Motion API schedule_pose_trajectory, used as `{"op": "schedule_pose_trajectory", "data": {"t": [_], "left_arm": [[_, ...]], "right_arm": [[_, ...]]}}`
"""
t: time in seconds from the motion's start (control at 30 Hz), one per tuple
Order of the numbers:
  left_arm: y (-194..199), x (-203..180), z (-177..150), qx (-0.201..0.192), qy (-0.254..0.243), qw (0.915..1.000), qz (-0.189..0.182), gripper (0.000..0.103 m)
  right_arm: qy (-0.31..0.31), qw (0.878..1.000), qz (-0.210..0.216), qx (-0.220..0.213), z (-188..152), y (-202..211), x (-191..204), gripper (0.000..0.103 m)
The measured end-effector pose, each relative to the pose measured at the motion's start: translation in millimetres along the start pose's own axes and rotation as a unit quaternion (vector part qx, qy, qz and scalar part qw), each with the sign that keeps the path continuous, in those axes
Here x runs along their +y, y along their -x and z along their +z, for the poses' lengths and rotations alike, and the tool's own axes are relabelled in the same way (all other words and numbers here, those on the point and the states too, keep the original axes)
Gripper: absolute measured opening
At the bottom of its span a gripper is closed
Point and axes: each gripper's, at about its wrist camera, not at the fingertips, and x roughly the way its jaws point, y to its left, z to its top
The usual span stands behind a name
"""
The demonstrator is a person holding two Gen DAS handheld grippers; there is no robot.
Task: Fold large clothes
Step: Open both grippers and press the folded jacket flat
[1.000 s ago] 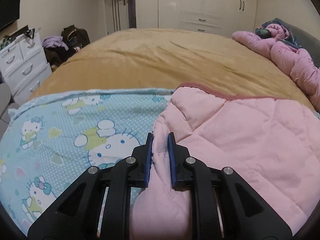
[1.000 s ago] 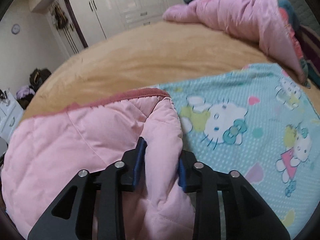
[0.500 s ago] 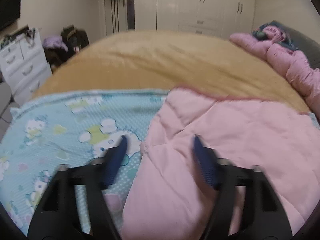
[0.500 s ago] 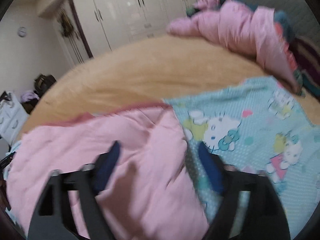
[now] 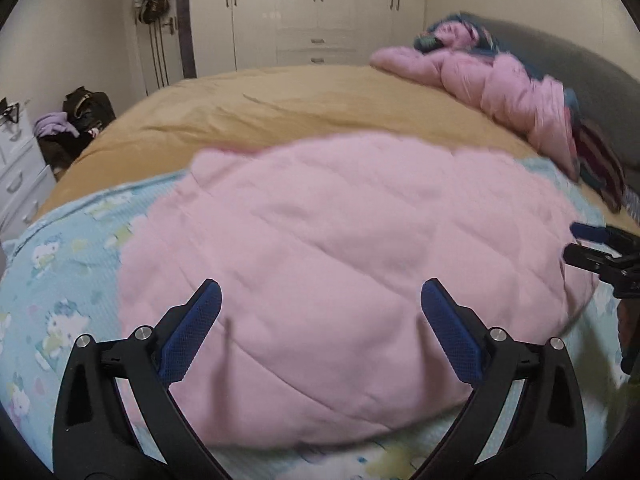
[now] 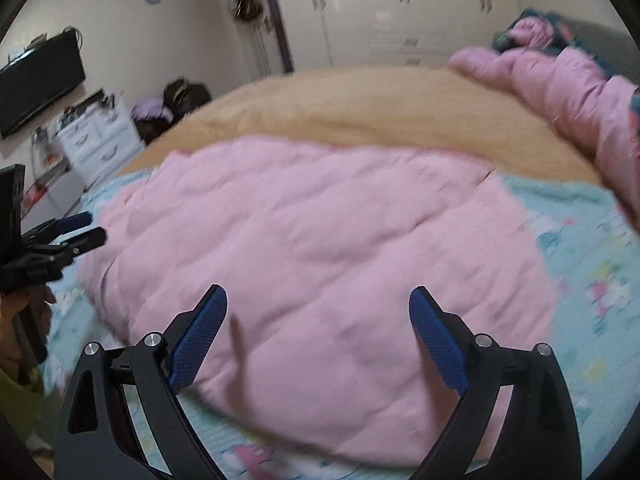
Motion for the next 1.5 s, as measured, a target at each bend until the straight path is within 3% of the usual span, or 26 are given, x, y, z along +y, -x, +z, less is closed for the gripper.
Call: {"op": "schedule_pose_trajectory", "data": {"t": [0.07,0.27,0.5,0.63,0.8,1.03,1.5], "left_arm": [[-16,-12,-12,0.028,-0.004,0.9996,-0.003,0.094],[-36,-6,-26,0.026,0.018,0.9994,-0.016,0.095],[-37,-3,-29,0.026,0.027,0.9989,-0.027,0.095],[-18,2,-24,0.024,0.030,0.9987,-0.035,0.094],[11,10,-24,0.012,0.035,0.9992,-0.016,0.094],[43,26,-22,-0.006,0.046,0.9988,0.013,0.094],[88,66,-26,-0.020,0.068,0.9959,0.055,0.094]], "right_arm": [[0.010,1.000,-0.016,0.017,-6,-8,10,0.097],[0.000,0.999,-0.017,0.042,-16,-34,9,0.099],[-0.009,0.999,-0.019,0.034,-22,-43,7,0.099],[-0.028,0.999,-0.008,0.021,-17,-14,4,0.099],[-0.059,0.998,0.015,-0.018,-15,33,-3,0.099],[-0.063,0.997,-0.002,-0.040,-14,81,-13,0.099],[-0.098,0.993,-0.033,-0.062,-23,138,-50,0.099]]}}
